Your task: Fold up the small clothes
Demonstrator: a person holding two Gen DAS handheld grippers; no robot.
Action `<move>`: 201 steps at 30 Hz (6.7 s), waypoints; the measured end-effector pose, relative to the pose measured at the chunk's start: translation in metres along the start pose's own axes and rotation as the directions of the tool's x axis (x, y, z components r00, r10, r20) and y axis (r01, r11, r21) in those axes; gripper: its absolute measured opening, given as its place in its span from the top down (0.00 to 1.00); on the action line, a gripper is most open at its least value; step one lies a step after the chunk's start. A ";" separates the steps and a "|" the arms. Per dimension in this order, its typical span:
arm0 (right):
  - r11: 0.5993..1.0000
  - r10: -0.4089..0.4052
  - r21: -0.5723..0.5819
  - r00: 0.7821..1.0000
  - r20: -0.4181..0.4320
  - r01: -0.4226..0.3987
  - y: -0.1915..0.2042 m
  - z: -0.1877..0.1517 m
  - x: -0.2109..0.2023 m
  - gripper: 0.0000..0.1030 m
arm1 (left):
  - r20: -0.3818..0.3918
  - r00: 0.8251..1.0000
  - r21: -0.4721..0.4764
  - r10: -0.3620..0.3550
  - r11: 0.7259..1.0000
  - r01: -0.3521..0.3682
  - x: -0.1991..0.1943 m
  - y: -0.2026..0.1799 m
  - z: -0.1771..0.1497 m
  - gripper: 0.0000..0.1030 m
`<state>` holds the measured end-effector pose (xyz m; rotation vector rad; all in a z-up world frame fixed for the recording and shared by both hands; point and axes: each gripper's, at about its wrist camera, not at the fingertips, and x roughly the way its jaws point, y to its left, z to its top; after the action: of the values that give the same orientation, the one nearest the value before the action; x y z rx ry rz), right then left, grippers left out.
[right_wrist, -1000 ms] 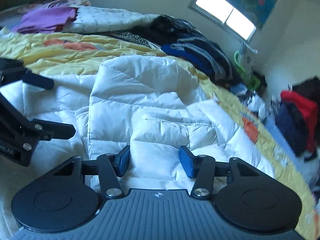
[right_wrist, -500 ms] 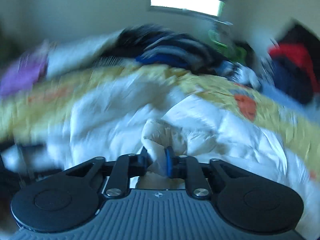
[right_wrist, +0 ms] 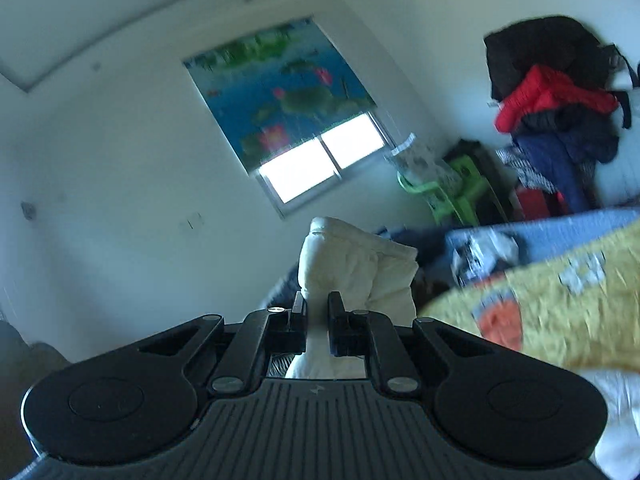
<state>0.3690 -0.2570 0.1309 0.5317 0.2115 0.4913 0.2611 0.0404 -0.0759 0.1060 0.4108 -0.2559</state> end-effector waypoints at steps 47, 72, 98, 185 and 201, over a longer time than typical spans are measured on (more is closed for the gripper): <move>-0.017 -0.466 -0.984 0.872 -0.147 -0.175 -0.006 -0.266 -0.088 0.30 | -0.098 0.987 -0.159 0.129 0.977 -0.143 0.073 0.046 0.005 0.04; 0.985 -0.172 -0.069 0.950 -0.261 0.159 -0.067 0.054 -0.003 0.92 | -0.102 0.987 -0.192 0.126 0.971 -0.144 0.072 0.051 0.002 0.01; 0.695 -0.453 -0.717 0.744 -0.491 -0.049 -0.032 -0.191 -0.066 0.21 | 0.264 0.953 -0.406 0.148 0.913 -0.030 -0.017 0.060 0.043 0.00; 0.950 -0.255 0.078 0.897 -0.362 0.302 -0.111 -0.170 -0.107 0.19 | -0.176 0.984 -0.031 -0.021 0.999 0.016 0.108 -0.076 0.023 0.00; 0.949 -0.299 0.007 0.904 -0.305 0.317 -0.054 -0.203 -0.277 0.08 | -0.073 0.963 -0.235 0.258 0.934 -0.268 -0.105 0.044 -0.031 0.00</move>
<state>0.0865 -0.3484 -0.0508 0.4654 0.5950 0.2540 0.1677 0.1114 -0.0594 -0.0753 0.4610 0.0631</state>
